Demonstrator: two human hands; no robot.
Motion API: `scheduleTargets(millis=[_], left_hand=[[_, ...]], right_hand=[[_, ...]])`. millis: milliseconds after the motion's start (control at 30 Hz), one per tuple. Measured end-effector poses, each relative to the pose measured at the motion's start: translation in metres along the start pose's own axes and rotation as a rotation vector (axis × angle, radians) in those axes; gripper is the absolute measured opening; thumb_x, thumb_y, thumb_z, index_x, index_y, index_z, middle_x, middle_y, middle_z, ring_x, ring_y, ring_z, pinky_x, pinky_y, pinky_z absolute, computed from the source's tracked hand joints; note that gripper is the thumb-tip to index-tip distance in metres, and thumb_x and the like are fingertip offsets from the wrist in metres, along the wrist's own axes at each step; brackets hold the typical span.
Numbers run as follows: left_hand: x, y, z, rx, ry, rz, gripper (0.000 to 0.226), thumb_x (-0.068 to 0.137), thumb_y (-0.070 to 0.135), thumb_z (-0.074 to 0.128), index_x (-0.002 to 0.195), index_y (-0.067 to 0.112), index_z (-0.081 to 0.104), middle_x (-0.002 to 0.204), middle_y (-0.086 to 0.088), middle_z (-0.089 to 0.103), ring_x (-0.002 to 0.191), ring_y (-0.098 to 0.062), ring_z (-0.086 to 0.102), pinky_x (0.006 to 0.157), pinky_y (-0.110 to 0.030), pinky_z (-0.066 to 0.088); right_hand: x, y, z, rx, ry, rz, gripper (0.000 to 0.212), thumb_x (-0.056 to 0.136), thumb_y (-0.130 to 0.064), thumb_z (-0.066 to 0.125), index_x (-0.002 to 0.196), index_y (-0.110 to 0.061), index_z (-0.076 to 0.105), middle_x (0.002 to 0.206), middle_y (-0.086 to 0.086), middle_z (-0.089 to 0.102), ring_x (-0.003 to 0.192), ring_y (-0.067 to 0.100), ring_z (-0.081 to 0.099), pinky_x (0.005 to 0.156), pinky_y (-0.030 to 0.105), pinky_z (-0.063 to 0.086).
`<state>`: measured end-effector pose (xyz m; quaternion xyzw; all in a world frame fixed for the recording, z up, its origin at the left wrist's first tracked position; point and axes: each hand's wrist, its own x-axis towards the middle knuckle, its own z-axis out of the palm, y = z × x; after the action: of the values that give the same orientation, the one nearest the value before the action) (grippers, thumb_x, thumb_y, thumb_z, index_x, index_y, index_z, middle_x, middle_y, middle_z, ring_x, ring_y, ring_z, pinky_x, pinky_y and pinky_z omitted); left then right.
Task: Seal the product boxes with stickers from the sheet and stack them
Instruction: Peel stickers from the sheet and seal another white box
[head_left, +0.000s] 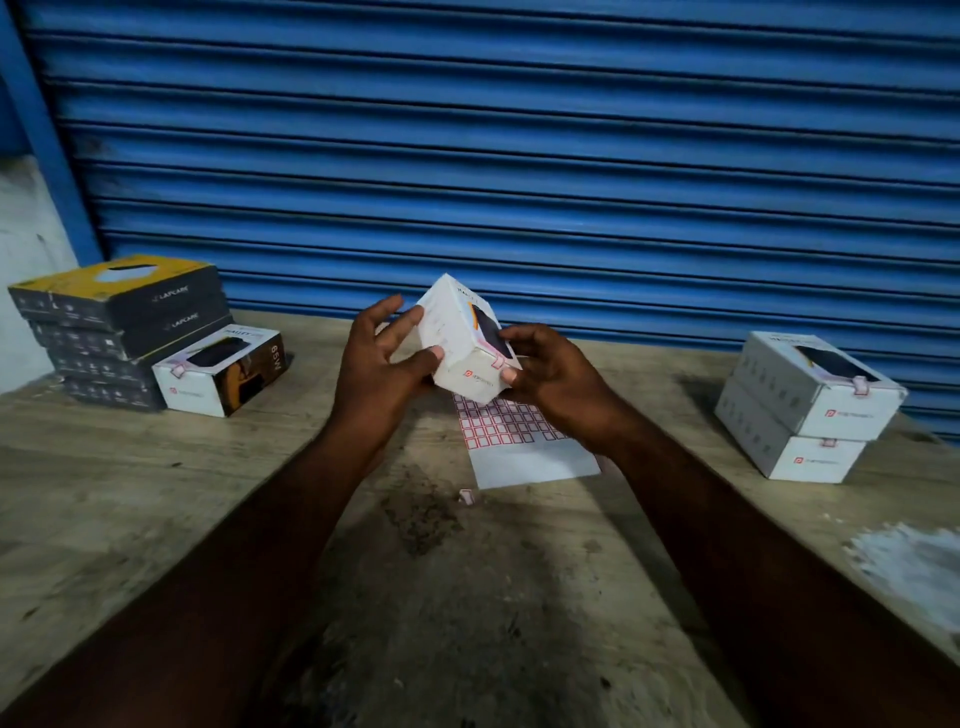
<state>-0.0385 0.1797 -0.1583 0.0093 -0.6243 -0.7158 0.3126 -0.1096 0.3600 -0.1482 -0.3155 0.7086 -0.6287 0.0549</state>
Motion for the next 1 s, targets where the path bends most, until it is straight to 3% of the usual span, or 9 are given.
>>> scheduleTargets(millis=[133,267,333,433,600,700,767,867,1000], left_hand=[[-0.002,-0.003,0.0,0.053,0.056,0.027,0.07,0.074,-0.005,0.081,0.131,0.018,0.047,0.13,-0.004,0.062,0.122,-0.017,0.06,0.093,-0.05,0.057],[-0.006,-0.001,0.006,0.059,0.012,0.002,0.071,0.075,-0.004,0.081,0.131,0.022,0.045,0.123,0.006,0.059,0.095,-0.007,0.072,0.083,-0.032,0.06],[-0.005,-0.001,0.008,-0.009,-0.021,-0.042,0.062,0.081,-0.003,0.076,0.132,0.019,0.047,0.125,-0.002,0.062,0.097,-0.009,0.072,0.08,-0.03,0.06],[-0.004,0.001,0.009,-0.086,-0.027,-0.117,0.049,0.087,-0.002,0.069,0.13,0.014,0.053,0.119,-0.007,0.064,0.102,-0.015,0.068,0.076,-0.028,0.06],[-0.004,0.004,0.004,0.041,-0.053,-0.106,0.067,0.074,0.022,0.086,0.131,0.019,0.052,0.127,0.0,0.066,0.115,-0.016,0.065,0.091,-0.035,0.057],[-0.011,0.011,0.009,-0.042,-0.193,-0.26,0.039,0.088,0.019,0.071,0.125,0.019,0.059,0.118,-0.003,0.073,0.102,-0.019,0.072,0.084,-0.036,0.06],[-0.013,0.011,0.013,-0.055,-0.236,-0.302,0.032,0.092,0.015,0.066,0.124,0.018,0.061,0.115,-0.004,0.075,0.1,-0.021,0.073,0.083,-0.039,0.06],[-0.013,0.008,0.013,-0.012,-0.203,-0.275,0.046,0.087,0.007,0.071,0.13,0.013,0.057,0.119,-0.006,0.072,0.102,-0.022,0.072,0.08,-0.037,0.061],[-0.014,0.005,0.012,0.139,-0.173,-0.181,0.07,0.08,0.005,0.079,0.138,0.018,0.043,0.12,-0.001,0.068,0.104,-0.014,0.069,0.075,-0.026,0.06]], right_hand=[[0.0,-0.007,0.0,-0.279,0.041,0.013,0.051,0.081,-0.039,0.077,0.123,-0.019,0.056,0.128,-0.002,0.057,0.117,0.01,0.055,0.094,0.028,0.049],[-0.002,-0.014,0.011,-0.248,0.087,0.023,0.048,0.09,-0.052,0.061,0.119,-0.015,0.053,0.118,0.0,0.063,0.104,0.012,0.062,0.087,0.032,0.051],[-0.001,-0.014,0.011,-0.237,0.132,0.034,0.042,0.092,-0.047,0.061,0.119,-0.015,0.052,0.116,0.002,0.065,0.101,0.013,0.064,0.081,0.03,0.051],[0.0,-0.014,0.007,0.033,0.049,0.165,0.035,0.097,-0.03,0.059,0.126,-0.012,0.052,0.119,0.01,0.067,0.1,0.023,0.069,0.084,0.04,0.059],[0.0,-0.016,0.007,0.275,-0.031,0.267,0.033,0.1,-0.022,0.045,0.127,-0.006,0.055,0.118,0.019,0.069,0.111,0.039,0.065,0.099,0.056,0.05],[0.0,-0.017,0.01,0.263,-0.056,0.321,0.044,0.1,-0.028,0.034,0.13,-0.004,0.055,0.117,0.021,0.069,0.11,0.039,0.064,0.098,0.053,0.05],[-0.003,-0.019,0.008,0.157,-0.056,0.324,0.044,0.101,-0.028,0.031,0.125,-0.004,0.058,0.112,0.02,0.071,0.102,0.034,0.068,0.089,0.045,0.054],[-0.005,-0.023,0.004,-0.032,-0.039,0.254,0.037,0.102,-0.024,0.034,0.115,-0.004,0.062,0.103,0.015,0.072,0.088,0.024,0.069,0.072,0.033,0.053],[-0.001,-0.03,0.004,0.076,0.044,0.147,0.029,0.098,-0.014,0.051,0.126,-0.011,0.052,0.115,0.014,0.067,0.097,0.026,0.066,0.087,0.044,0.052]])
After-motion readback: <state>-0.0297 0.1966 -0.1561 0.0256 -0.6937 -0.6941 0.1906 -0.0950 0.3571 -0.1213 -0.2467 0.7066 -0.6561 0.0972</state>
